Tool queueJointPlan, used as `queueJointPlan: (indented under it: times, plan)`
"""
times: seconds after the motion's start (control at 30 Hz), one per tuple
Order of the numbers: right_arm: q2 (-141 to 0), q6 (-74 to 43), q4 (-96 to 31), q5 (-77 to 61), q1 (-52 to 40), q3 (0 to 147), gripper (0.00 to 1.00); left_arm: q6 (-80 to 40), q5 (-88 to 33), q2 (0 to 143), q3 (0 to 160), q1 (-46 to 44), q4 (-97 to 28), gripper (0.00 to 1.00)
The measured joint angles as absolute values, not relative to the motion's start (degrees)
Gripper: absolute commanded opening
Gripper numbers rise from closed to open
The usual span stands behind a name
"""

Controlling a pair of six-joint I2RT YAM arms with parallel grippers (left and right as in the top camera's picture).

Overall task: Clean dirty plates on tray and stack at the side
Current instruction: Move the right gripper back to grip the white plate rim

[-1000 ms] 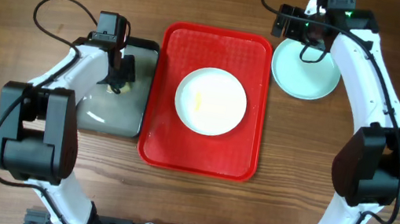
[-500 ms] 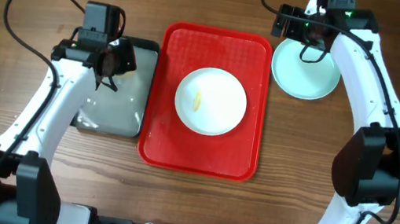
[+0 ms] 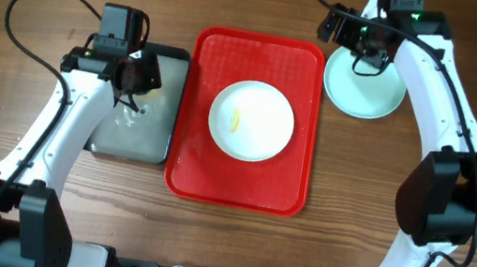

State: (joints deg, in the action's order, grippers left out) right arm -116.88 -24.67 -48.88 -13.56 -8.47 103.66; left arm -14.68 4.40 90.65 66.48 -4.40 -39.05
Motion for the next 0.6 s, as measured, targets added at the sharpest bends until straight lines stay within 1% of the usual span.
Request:
queueJointPlan:
  times: [0.03,0.07,0.17,0.27,0.3,0.4,0.53,0.6]
  plan:
    - [-116.9,-25.0,-50.2,-14.1,-8.5,103.7,0.7,-14.6,4.4,90.7,66.5,-4.4,-39.2,0.04]
    - [-116.9,-25.5,-51.9,-14.4,-8.5,103.7,0.66,-14.5,4.4,90.7,66.5,-4.4,-39.3,0.04]
    - [-116.9,-26.1,-57.9,-15.3,-8.6,103.5,0.65,-14.3,4.4,90.7,66.5,-4.4,-39.5,0.04]
    - [-116.9,-24.1,-60.4,-15.5,-9.2,101.9,0.65,-13.6,4.4,90.7,66.4,-4.4,-39.5,0.04]
    - [-116.9,-22.8,-60.8,-15.5,-9.7,100.9,0.63,-13.4,4.4,90.7,66.3,-4.4,-39.4,0.04]
    - [-116.9,-18.5,-60.9,-15.5,-12.7,96.9,0.54,-12.9,4.4,90.7,65.4,-4.4,-38.8,0.04]
    - [-116.9,-15.9,-58.5,-15.2,-16.8,92.7,0.48,-12.7,4.4,91.0,65.0,-4.4,-38.8,0.04]
    - [-116.9,-15.3,-56.2,-14.0,-18.4,90.1,0.48,-12.7,4.4,91.2,65.0,-4.4,-38.8,0.04]
